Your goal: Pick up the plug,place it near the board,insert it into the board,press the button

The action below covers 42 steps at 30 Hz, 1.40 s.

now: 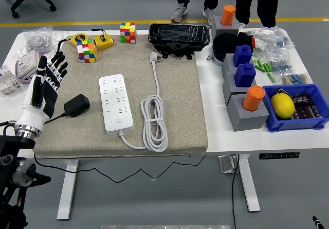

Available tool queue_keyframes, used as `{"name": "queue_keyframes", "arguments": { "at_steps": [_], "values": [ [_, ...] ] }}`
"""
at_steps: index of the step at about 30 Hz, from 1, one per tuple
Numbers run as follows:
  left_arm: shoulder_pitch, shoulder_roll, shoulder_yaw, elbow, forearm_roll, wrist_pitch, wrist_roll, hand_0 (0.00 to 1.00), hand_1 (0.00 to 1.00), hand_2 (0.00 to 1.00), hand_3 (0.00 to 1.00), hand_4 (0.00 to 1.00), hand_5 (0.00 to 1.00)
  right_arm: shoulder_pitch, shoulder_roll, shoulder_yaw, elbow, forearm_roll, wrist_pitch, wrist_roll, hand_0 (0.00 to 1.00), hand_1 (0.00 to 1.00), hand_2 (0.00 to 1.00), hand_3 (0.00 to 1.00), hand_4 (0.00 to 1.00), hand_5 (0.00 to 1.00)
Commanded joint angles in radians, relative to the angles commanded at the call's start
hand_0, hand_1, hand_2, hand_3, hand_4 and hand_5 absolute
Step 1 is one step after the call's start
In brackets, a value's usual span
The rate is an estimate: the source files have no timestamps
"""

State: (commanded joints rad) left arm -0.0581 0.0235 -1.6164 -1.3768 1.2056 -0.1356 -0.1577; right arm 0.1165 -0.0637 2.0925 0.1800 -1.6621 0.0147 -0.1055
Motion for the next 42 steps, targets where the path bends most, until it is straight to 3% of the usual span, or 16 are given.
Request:
{"name": "queue_keyframes", "arguments": {
  "at_steps": [1, 2, 7, 8, 19, 20, 25, 26, 31, 32, 37, 38, 42],
  "values": [
    [0.000, 0.001, 0.000, 0.000, 0.002, -0.001, 0.002, 0.998, 0.959, 0.905, 0.891, 0.998, 0.998, 0.000, 0.000, -0.004, 0.000, 0.005, -0.003, 0.001, 0.998, 0.961, 0.924, 0.940, 0.998, 0.998],
    [-0.001, 0.001, 0.001, -0.001, 0.007, 0.001, 0.003, 0.964, 0.896, 0.858, 0.876, 0.998, 0.998, 0.001, 0.000, -0.009, 0.000, 0.011, -0.007, 0.004, 0.998, 0.933, 0.890, 0.924, 0.998, 0.998],
    [-0.003, 0.000, -0.001, -0.002, 0.026, 0.006, 0.005, 0.964, 0.896, 0.858, 0.876, 0.998, 0.998, 0.002, -0.001, -0.030, 0.000, 0.028, -0.020, 0.003, 0.998, 0.933, 0.890, 0.924, 0.998, 0.998],
    [-0.003, 0.000, -0.001, -0.002, 0.029, 0.006, 0.006, 0.998, 0.955, 0.878, 0.829, 0.998, 0.998, 0.002, -0.001, -0.031, 0.000, 0.028, -0.022, 0.003, 0.998, 0.910, 0.874, 0.892, 0.998, 0.998],
    [-0.002, -0.002, -0.001, -0.001, 0.053, 0.019, -0.006, 0.998, 0.998, 0.941, 0.783, 0.998, 0.998, -0.001, -0.001, -0.038, 0.000, 0.037, -0.028, 0.008, 0.998, 0.903, 0.863, 0.850, 0.998, 0.998],
    [-0.002, -0.002, 0.000, 0.000, 0.047, 0.023, -0.008, 0.998, 0.998, 0.978, 0.941, 0.998, 0.998, -0.001, -0.001, -0.039, 0.000, 0.038, -0.027, 0.008, 0.998, 0.894, 0.856, 0.837, 0.998, 0.998],
    [-0.003, -0.001, -0.002, 0.003, 0.013, 0.022, -0.016, 0.998, 0.998, 0.978, 0.941, 0.998, 0.998, -0.001, -0.001, -0.040, 0.000, 0.041, -0.028, 0.008, 0.998, 0.894, 0.856, 0.837, 0.998, 0.998],
    [-0.003, 0.000, -0.002, 0.003, 0.015, 0.022, -0.017, 0.862, 0.849, 0.792, 0.901, 0.998, 0.998, -0.001, -0.002, -0.039, 0.000, 0.041, -0.028, 0.008, 0.998, 0.894, 0.852, 0.833, 0.998, 0.998],
    [-0.001, -0.005, -0.003, 0.006, 0.033, 0.039, -0.023, 0.862, 0.849, 0.792, 0.901, 0.998, 0.998, -0.002, -0.002, -0.040, 0.000, 0.043, -0.029, 0.009, 0.998, 0.894, 0.852, 0.833, 0.998, 0.998],
    [-0.001, -0.006, -0.002, 0.007, 0.028, 0.044, -0.025, 0.998, 0.998, 0.985, 0.948, 0.998, 0.998, -0.003, -0.002, -0.041, 0.000, 0.043, -0.029, 0.008, 0.998, 0.888, 0.846, 0.827, 0.998, 0.998],
    [0.000, -0.005, -0.004, 0.010, -0.037, 0.047, -0.040, 0.998, 0.998, 0.985, 0.948, 0.998, 0.998, -0.004, -0.001, -0.041, 0.000, 0.044, -0.029, 0.009, 0.998, 0.888, 0.846, 0.827, 0.998, 0.998],
    [0.000, -0.005, -0.004, 0.009, -0.042, 0.047, -0.043, 0.896, 0.706, 0.587, 0.706, 0.998, 0.998, -0.004, -0.001, -0.040, 0.000, 0.044, -0.029, 0.009, 0.998, 0.886, 0.843, 0.826, 0.998, 0.998],
    [0.000, -0.006, -0.004, 0.008, 0.002, 0.060, -0.045, 0.896, 0.706, 0.587, 0.706, 0.998, 0.998, -0.004, -0.001, -0.041, 0.000, 0.044, -0.028, 0.008, 0.998, 0.886, 0.843, 0.826, 0.998, 0.998]
  ]
}}
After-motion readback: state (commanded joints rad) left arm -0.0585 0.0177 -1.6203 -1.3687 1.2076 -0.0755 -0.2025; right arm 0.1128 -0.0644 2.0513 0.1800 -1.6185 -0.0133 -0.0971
